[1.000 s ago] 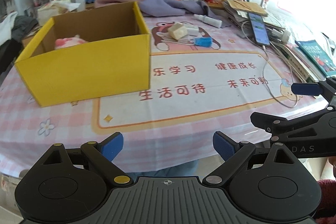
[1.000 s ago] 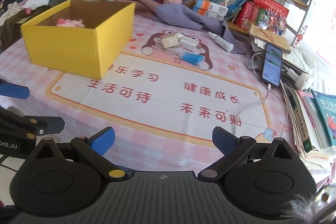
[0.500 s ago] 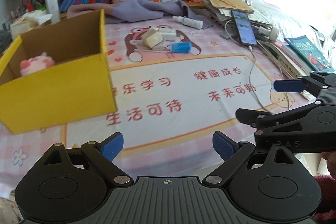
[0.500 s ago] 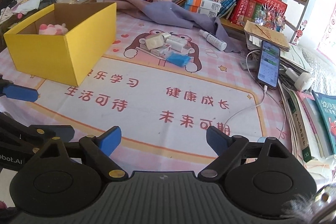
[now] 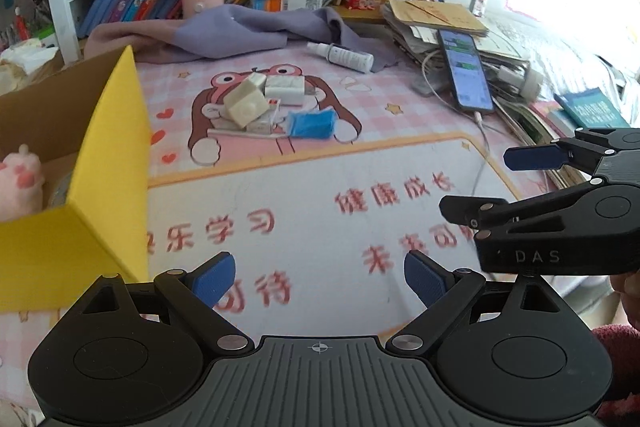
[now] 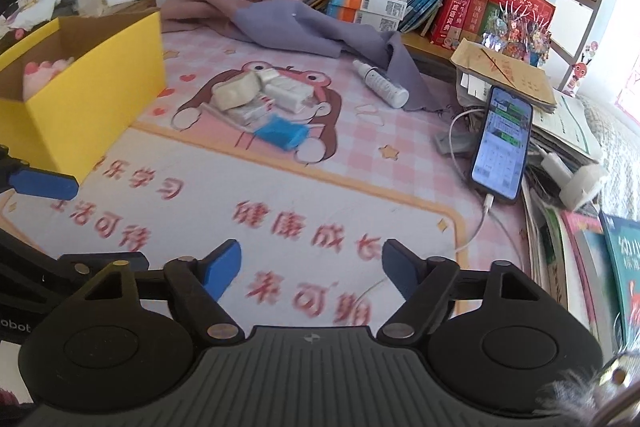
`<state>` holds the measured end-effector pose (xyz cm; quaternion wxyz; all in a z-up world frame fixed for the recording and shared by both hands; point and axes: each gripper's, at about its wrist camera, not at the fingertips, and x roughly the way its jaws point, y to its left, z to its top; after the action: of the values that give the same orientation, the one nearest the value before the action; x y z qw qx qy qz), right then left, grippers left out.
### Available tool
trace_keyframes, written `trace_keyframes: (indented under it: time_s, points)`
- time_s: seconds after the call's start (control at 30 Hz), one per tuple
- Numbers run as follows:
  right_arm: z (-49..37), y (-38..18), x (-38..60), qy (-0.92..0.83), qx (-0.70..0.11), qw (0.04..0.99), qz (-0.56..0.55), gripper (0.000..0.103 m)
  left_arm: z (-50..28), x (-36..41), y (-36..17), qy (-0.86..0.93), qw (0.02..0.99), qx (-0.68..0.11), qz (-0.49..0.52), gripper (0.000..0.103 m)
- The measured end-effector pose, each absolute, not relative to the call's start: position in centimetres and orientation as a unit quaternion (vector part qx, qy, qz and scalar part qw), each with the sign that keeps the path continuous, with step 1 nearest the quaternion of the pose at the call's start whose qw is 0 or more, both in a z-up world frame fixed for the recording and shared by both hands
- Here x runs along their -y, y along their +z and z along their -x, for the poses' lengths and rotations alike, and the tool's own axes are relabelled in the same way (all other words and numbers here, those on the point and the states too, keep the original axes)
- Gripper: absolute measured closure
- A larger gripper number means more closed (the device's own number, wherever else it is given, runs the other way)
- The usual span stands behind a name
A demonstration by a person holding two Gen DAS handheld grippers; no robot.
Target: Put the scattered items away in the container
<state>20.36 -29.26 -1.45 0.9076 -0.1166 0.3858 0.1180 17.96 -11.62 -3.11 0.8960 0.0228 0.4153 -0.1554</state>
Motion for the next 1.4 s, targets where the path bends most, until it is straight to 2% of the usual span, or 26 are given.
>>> trace_keyframes:
  time_s: [0.5, 0.67, 0.83, 1.03, 1.4]
  points:
    - [-30.1, -2.0, 35.4, 0.153, -0.374, 0.913, 0.064, 0.028, -24.9, 16.6, -2.8, -0.086, 0.905, -0.413, -0.051, 0.011]
    - [-33.4, -2.1, 36.1, 0.175, -0.36, 0.914, 0.061, 0.031, -27.4, 18.0, -3.1, -0.074, 0.905, -0.414, -0.07, 0.017]
    - [-36.9, -2.0, 36.2, 0.191, -0.351, 0.915, 0.056, 0.038, -30.0, 19.4, -3.8, -0.069, 0.902, -0.419, -0.08, 0.029]
    - [-40.6, -2.8, 36.0, 0.199, -0.353, 0.912, 0.057, 0.039, -32.8, 20.8, -5.2, -0.068, 0.896, -0.43, -0.089, 0.039]
    - [-47.6, -4.0, 34.8, 0.175, -0.327, 0.924, 0.094, 0.039, -36.1, 21.9, -6.8, -0.069, 0.889, -0.446, -0.08, 0.043]
